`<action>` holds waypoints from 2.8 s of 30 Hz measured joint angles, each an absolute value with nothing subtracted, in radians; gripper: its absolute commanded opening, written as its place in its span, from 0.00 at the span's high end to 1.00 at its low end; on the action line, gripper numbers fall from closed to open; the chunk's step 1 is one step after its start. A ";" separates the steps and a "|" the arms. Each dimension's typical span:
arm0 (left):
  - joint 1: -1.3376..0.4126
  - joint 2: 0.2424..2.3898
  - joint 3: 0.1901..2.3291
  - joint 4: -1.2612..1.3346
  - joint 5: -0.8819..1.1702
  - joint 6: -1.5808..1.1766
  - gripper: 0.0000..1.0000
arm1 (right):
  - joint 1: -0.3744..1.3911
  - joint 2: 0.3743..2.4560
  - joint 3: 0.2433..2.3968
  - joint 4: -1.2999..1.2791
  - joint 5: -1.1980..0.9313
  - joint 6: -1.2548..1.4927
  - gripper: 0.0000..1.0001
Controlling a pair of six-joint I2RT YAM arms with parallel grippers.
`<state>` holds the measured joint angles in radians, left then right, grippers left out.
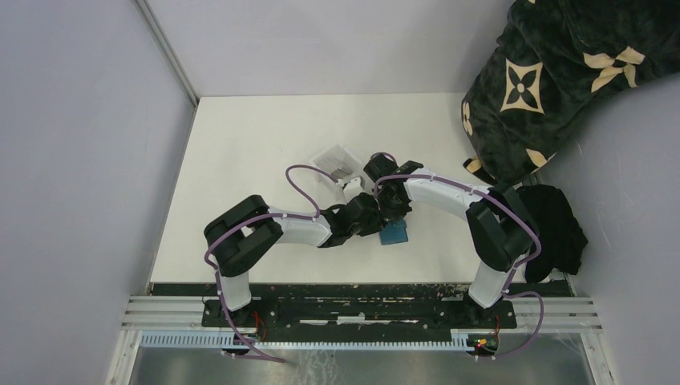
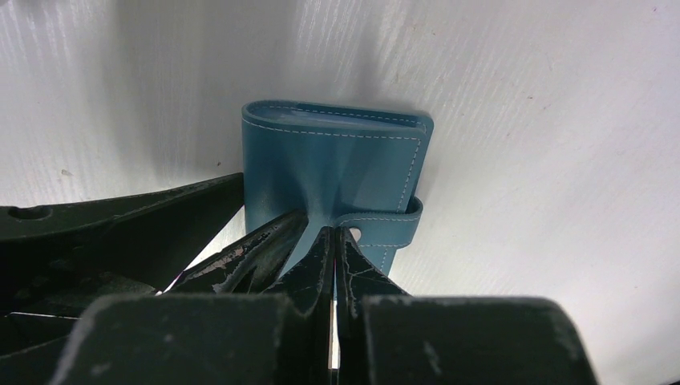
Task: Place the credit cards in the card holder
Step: Close the card holder at the center of the board.
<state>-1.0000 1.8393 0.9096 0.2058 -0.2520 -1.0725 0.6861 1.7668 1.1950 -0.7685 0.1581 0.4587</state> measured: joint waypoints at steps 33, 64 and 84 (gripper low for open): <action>-1.000 1.837 0.898 0.221 -0.253 -1.073 0.59 | 0.684 1.734 1.115 -0.665 0.158 0.519 0.99; -1.000 1.847 0.945 0.166 -0.208 -1.019 0.59 | 0.418 1.537 0.828 -0.414 -0.129 0.657 0.99; -1.002 1.890 1.116 0.042 -0.179 -0.918 0.59 | 0.271 1.502 0.671 -0.209 -0.367 0.767 0.99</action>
